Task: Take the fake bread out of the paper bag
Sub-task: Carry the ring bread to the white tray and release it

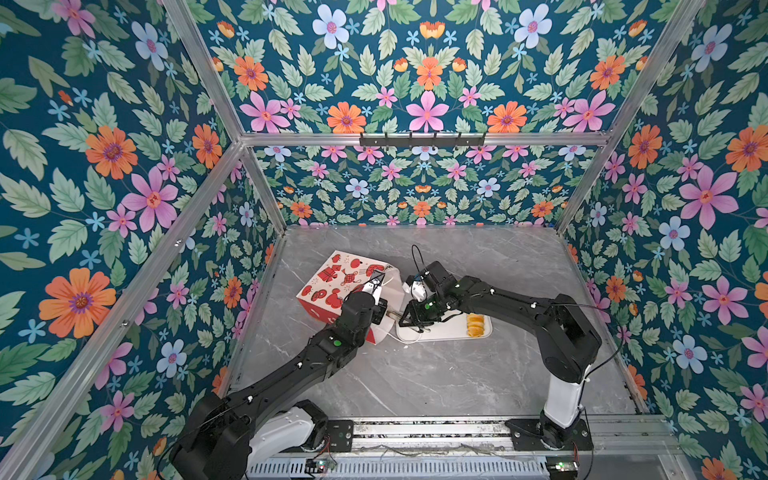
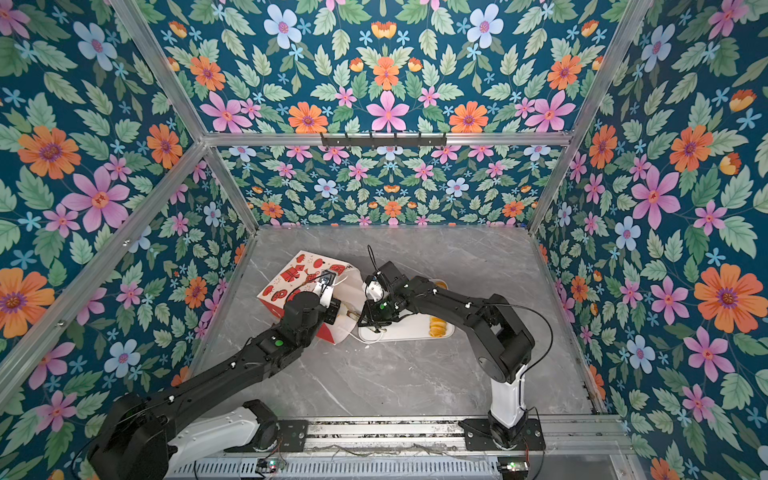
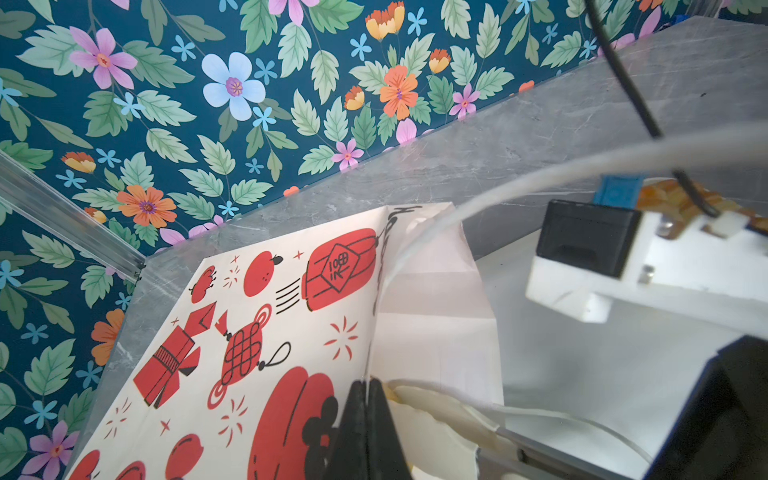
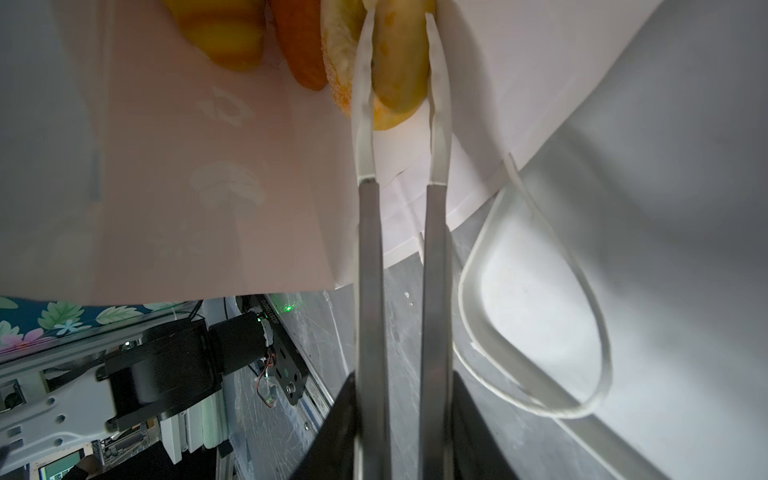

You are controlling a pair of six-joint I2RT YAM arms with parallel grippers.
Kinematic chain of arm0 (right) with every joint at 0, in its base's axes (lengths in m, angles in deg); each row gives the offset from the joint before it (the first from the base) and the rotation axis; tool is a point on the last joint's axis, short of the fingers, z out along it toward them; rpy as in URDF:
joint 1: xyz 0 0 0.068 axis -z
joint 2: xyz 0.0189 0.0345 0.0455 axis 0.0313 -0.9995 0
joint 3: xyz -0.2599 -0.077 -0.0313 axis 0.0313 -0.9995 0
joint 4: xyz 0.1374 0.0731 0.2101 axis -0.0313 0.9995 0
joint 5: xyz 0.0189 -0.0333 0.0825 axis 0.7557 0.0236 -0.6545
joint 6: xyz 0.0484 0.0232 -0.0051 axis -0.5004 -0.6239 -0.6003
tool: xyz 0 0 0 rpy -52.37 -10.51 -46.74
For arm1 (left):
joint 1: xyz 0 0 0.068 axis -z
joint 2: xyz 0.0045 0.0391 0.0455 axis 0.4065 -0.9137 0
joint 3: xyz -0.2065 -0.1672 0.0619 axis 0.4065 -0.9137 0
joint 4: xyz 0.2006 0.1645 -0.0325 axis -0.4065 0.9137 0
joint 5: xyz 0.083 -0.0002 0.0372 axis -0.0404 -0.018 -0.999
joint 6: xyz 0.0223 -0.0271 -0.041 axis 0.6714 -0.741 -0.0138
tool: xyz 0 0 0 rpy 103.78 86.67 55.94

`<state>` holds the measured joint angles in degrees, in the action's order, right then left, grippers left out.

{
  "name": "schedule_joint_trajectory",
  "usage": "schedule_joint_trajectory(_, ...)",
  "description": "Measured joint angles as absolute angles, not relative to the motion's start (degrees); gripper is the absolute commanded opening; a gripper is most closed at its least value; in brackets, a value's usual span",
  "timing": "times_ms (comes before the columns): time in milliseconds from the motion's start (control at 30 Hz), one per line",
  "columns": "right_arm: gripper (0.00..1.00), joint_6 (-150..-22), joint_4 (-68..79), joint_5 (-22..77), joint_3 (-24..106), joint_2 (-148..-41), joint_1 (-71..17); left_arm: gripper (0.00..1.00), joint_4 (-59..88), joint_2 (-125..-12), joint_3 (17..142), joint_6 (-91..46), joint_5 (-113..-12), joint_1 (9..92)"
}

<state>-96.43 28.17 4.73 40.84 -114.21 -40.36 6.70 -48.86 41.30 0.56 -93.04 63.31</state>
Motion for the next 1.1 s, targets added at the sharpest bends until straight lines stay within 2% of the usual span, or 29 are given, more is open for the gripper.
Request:
schedule_joint_trajectory(200, 0.26, -96.38, 28.68, 4.95, 40.12, -112.31, -40.36, 0.0, 6.57, -48.88, 41.3, 0.53, -93.04, 63.31)
schedule_joint_trajectory(400, 0.26, -95.9, 30.4, 6.74, 36.1, -105.46, -40.16, 0.0, 5.39, -49.1, 41.3, 0.32, -93.96, 63.31)
schedule_joint_trajectory(833, 0.26, -96.43, 37.53, 10.3, 18.02, -78.43, -34.55, 0.0, 5.13, -49.54, 41.56, -0.32, -95.71, 63.34)
schedule_joint_trajectory(1100, 0.27, -97.56, 45.96, 14.5, 13.89, -65.58, -31.7, 0.0, 5.15, -49.52, 41.61, -0.32, -96.12, 63.34)
